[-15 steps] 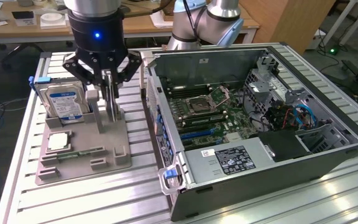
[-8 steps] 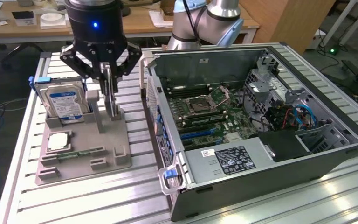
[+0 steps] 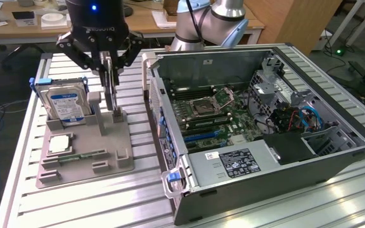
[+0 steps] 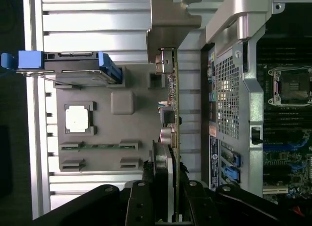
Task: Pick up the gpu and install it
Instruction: 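Pick up the gpu and move the gpu toward the slot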
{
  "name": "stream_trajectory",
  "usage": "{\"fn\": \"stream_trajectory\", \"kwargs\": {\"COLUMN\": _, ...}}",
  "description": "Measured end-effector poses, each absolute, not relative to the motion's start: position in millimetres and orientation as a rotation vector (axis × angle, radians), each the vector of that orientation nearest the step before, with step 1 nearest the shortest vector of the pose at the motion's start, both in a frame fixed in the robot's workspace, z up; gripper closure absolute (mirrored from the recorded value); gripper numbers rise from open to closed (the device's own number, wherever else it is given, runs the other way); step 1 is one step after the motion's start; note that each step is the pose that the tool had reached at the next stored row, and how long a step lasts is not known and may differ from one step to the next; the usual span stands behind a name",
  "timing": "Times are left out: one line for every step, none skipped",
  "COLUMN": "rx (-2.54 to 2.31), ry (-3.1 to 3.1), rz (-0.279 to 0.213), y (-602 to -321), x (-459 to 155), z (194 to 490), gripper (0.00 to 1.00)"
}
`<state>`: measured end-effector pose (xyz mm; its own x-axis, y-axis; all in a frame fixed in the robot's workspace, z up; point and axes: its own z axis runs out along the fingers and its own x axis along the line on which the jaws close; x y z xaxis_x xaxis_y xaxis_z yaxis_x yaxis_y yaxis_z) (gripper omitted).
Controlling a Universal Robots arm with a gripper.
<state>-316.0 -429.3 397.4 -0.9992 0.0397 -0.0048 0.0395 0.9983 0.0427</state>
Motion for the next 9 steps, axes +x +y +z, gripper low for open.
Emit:
{"fn": "stream_trajectory", "kwargs": {"rx": 0.062, "ry": 3.135, "rz": 0.067, "y": -429, "x": -316, "z": 400, "gripper": 0.72}}
{"fn": "stream_trajectory", "kwargs": {"rx": 0.062, "ry": 3.135, "rz": 0.067, "y": -429, "x": -316, "z": 402, "gripper": 0.72}}
{"fn": "stream_trajectory", "kwargs": {"rx": 0.062, "ry": 3.135, "rz": 0.067, "y": -429, "x": -316, "z": 404, "gripper": 0.72}}
{"fn": "stream_trajectory", "kwargs": {"rx": 0.062, "ry": 3.135, "rz": 0.067, "y": -429, "x": -316, "z": 406, "gripper": 0.72}}
{"fn": "stream_trajectory", "kwargs": {"rx": 0.062, "ry": 3.135, "rz": 0.067, "y": -429, "x": -316, "z": 408, "gripper": 0.72}}
{"fn": "stream_trajectory", "kwargs": {"rx": 0.062, "ry": 3.135, "rz": 0.067, "y": -429, "x": -316, "z": 410, "gripper": 0.72}}
{"fn": "stream_trajectory", "kwargs": {"rx": 0.062, "ry": 3.135, "rz": 0.067, "y": -429, "x": -316, "z": 412, "gripper": 0.72}}
{"fn": "stream_trajectory", "kwargs": {"rx": 0.062, "ry": 3.135, "rz": 0.067, "y": -429, "x": -316, "z": 414, "gripper": 0.72}}
{"fn": "stream_trajectory", "kwargs": {"rx": 0.062, "ry": 3.135, "rz": 0.067, "y": -429, "x": -316, "z": 416, "gripper": 0.72}}
